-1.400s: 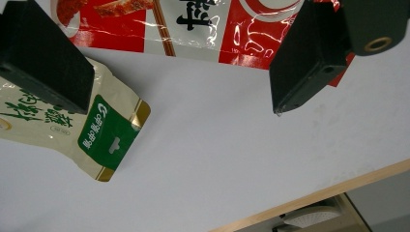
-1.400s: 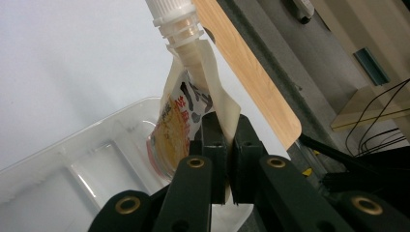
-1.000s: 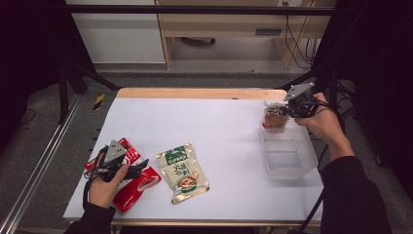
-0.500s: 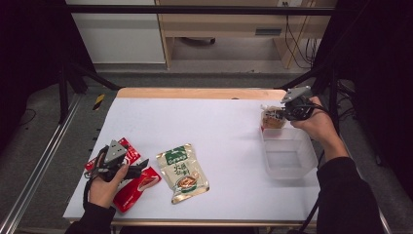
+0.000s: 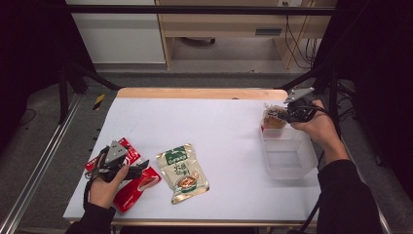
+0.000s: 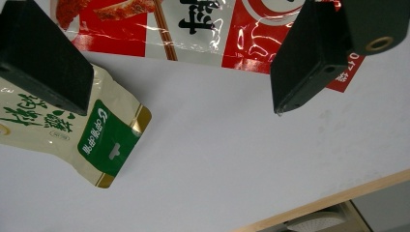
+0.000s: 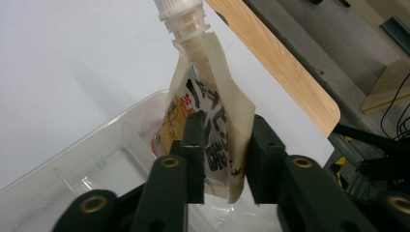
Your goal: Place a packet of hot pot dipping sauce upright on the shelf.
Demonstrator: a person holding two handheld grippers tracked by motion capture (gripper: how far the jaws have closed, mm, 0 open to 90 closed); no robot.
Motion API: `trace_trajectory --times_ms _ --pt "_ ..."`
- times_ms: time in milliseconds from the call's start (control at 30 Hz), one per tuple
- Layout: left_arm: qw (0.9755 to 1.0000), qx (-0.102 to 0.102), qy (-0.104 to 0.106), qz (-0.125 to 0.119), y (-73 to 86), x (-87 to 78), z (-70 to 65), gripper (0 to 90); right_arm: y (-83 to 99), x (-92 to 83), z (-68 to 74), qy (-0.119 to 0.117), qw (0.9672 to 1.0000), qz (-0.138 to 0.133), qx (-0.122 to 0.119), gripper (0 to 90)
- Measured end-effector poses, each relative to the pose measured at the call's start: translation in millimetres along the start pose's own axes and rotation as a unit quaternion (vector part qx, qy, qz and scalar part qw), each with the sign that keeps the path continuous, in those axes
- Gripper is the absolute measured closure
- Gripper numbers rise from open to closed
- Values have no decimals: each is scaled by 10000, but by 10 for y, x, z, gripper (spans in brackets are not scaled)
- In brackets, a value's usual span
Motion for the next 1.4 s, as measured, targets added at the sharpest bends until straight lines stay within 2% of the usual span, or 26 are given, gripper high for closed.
trace_trajectory --times_ms 33,200,233,300,400,533,633,700,800,967,1067,1200,1300,1400 --pt "10000 -2 1 -4 0 -2 -1 82 10 -1 -1 26 10000 30 -1 673" --pt "10000 -29 -12 -12 4 -8 11 80 48 -52 -16 207 9993 84 286 492" --pt "10000 -33 -18 -12 4 -8 14 81 45 -81 -26 229 9993 43 296 470" --pt "10000 -56 -33 -11 4 -8 23 80 21 -172 -23 214 9986 -42 490 393" --pt "10000 -62 -29 3 6 -3 23 80 -77 -380 34 242 9973 -277 638 289" --pt "10000 -28 8 23 6 0 4 79 -209 -617 162 329 9961 -523 627 216" --pt "10000 -16 18 50 8 -1 -4 78 -276 -712 270 375 9954 -643 597 194" --pt "10000 -5 28 65 7 1 -11 78 -328 -774 387 385 9953 -699 549 183" --pt "9999 0 71 78 1 6 -29 78 -421 -863 624 296 9932 -1010 489 170" --pt "9998 21 209 64 -19 4 -78 77 -511 -854 1203 -110 9912 -1301 215 161" --pt "9996 10 277 50 -29 5 -107 77 -531 -762 1547 -335 9912 -1268 159 158" --pt "9994 34 333 53 -38 2 -137 76 -547 -611 1913 -430 9916 -1219 10 164" --pt "9991 84 420 79 -60 4 -175 73 -544 -476 2102 -372 9930 -1125 -3 173" --pt "9986 148 495 89 -96 6 -218 73 -523 -312 2250 -330 9936 -1063 204 178"
Point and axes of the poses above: each handheld gripper's, and its own axes: x roughly forward along the jaws, y roughly out of its underside, z roughly to its left, the point moved 6 cm from there along x, roughly forward along the jaws
